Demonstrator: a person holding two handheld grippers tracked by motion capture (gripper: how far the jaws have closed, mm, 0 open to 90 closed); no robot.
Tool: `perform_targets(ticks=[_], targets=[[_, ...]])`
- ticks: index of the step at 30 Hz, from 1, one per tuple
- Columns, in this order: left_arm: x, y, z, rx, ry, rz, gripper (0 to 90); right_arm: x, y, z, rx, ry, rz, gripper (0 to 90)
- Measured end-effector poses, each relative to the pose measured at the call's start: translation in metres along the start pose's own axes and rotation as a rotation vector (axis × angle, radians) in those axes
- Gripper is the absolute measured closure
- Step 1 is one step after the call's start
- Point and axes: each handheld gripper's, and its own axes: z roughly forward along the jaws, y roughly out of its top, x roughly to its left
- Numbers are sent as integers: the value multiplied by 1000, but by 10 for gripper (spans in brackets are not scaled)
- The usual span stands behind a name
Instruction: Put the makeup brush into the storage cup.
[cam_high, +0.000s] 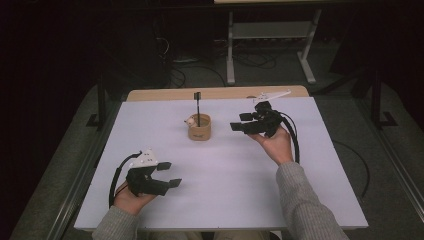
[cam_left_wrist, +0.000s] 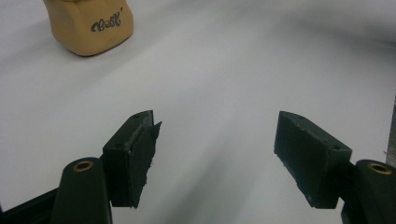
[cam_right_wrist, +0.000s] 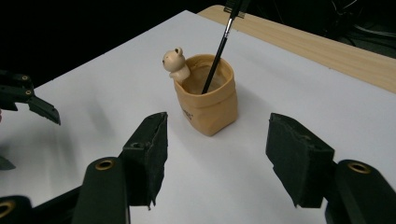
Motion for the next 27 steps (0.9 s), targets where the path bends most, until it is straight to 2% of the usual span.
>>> perform_targets(ticks=[8,11,27], targets=[[1,0,-1,-17,3,1,287,1,-9,-9,0,-5,-2,364],[1,-1,-1,-22,0,-13,280,1,-13,-11,12,-14,-14,360],[0,0,1,-12,-4,3,271,11,-29,-30,-3,-26,-38,339]])
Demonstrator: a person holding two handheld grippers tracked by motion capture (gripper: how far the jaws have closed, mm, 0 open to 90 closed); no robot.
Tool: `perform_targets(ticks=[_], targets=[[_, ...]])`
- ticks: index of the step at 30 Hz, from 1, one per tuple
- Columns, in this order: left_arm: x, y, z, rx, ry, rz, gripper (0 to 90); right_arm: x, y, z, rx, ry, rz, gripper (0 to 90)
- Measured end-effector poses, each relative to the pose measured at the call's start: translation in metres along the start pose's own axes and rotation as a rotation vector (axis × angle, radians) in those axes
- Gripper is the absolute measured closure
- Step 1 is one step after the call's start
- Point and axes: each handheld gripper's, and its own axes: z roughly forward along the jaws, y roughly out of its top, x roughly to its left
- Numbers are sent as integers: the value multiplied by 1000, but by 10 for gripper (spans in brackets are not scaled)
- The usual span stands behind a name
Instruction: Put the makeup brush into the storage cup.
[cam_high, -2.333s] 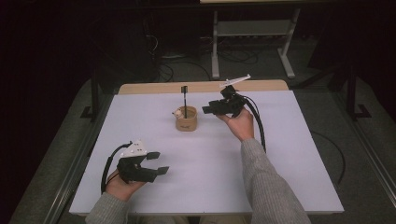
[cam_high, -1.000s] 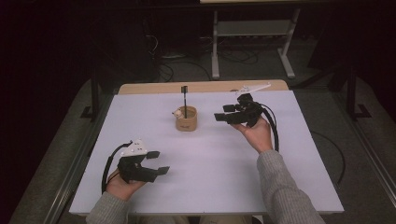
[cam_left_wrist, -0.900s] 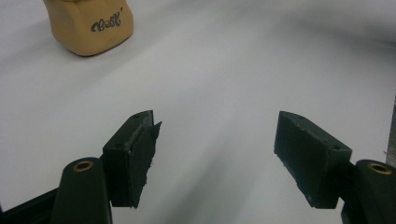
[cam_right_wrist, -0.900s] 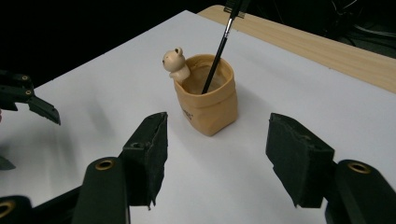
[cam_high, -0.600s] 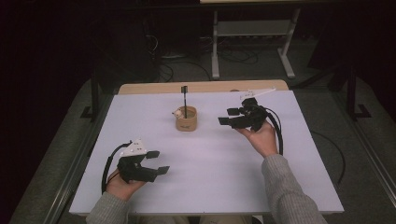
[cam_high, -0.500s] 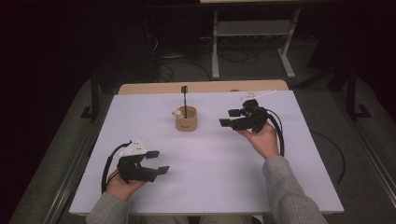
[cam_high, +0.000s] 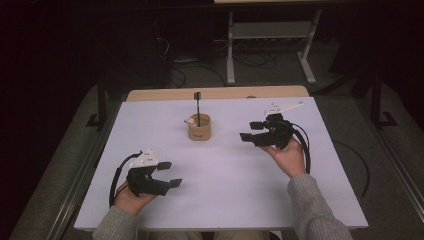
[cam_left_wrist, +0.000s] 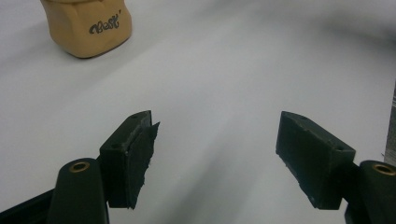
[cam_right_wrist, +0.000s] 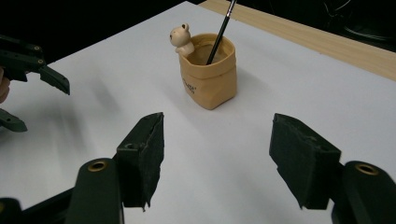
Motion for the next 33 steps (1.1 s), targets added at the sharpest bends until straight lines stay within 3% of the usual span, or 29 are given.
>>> perform_targets(ticks=[20,33], targets=[[-2,2,-1,-4,8,-4,256,1,-22,-15,17,-12,31,313],[-1,2,-1,-2,18,2,248,4,-43,-26,-5,-25,28,307]])
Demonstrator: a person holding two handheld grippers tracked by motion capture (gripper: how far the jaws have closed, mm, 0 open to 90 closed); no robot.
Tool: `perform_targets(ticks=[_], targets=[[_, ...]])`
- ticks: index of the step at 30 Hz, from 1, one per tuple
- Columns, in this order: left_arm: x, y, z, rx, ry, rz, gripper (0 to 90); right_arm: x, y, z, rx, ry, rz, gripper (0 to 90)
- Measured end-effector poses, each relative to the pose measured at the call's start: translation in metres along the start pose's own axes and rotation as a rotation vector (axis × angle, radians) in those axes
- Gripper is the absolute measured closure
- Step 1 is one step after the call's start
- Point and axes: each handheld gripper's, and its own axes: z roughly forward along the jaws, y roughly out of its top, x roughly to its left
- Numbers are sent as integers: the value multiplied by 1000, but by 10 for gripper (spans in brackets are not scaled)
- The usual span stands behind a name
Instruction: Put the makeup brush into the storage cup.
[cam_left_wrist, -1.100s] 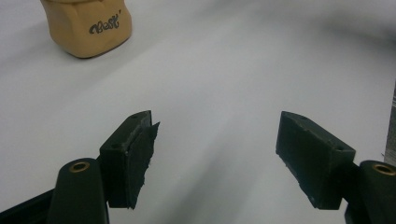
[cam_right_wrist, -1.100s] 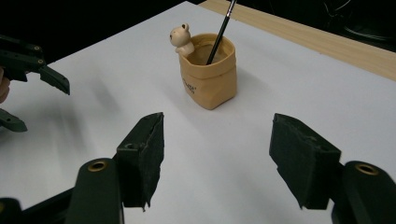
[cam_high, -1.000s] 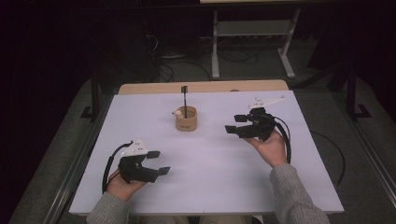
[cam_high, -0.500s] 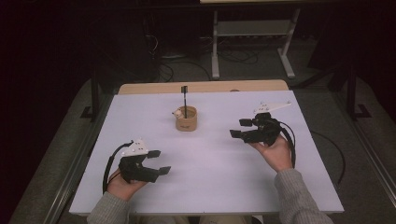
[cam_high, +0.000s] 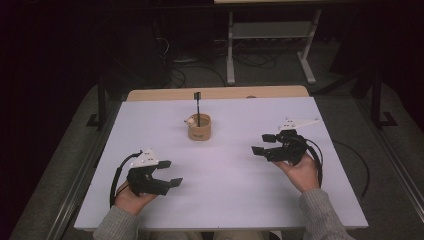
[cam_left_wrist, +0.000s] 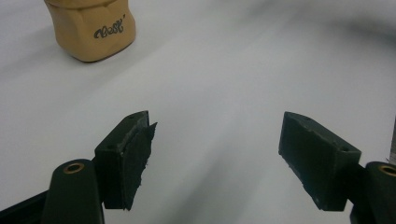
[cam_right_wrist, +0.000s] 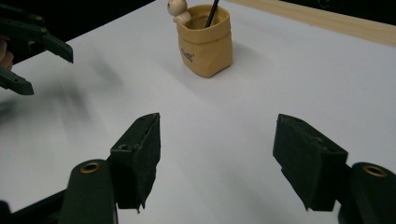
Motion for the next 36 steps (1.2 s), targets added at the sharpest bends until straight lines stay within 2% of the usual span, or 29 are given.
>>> perform_targets(ticks=[3,9,36], targets=[[0,0,-1,-6,1,-8,247,1,-4,-1,11,-3,6,300],[1,1,-3,-11,13,-6,244,5,-9,-3,12,-11,-15,296],[5,-3,-6,-16,34,-12,235,8,-46,-7,16,-15,22,268]])
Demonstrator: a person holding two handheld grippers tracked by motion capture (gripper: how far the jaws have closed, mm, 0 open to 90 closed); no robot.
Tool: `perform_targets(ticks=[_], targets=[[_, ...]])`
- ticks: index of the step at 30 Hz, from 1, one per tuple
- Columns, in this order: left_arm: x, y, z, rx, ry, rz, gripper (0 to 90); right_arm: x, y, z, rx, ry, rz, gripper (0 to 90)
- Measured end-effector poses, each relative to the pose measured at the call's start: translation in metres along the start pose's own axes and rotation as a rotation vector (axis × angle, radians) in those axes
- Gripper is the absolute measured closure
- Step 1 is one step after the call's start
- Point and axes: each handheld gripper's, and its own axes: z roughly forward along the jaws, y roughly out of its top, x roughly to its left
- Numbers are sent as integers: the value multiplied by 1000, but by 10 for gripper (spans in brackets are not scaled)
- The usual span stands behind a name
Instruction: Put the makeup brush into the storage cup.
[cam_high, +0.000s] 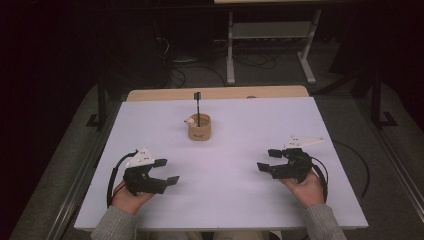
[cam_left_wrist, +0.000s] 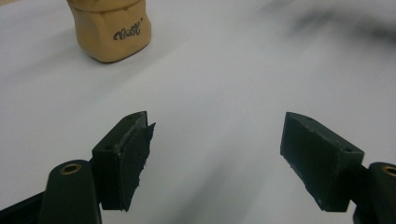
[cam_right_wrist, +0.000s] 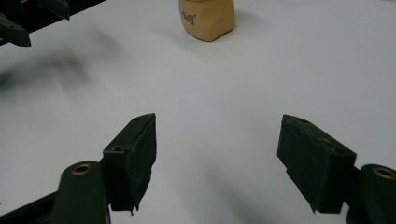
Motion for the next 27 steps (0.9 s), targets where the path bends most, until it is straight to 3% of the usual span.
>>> perform_targets(ticks=[6,27], targets=[[1,-2,0,-6,2,-7,235,1,-7,-2,1,-6,-11,262],[5,-5,-3,-11,12,-14,233,6,-25,-14,-23,14,19,264]])
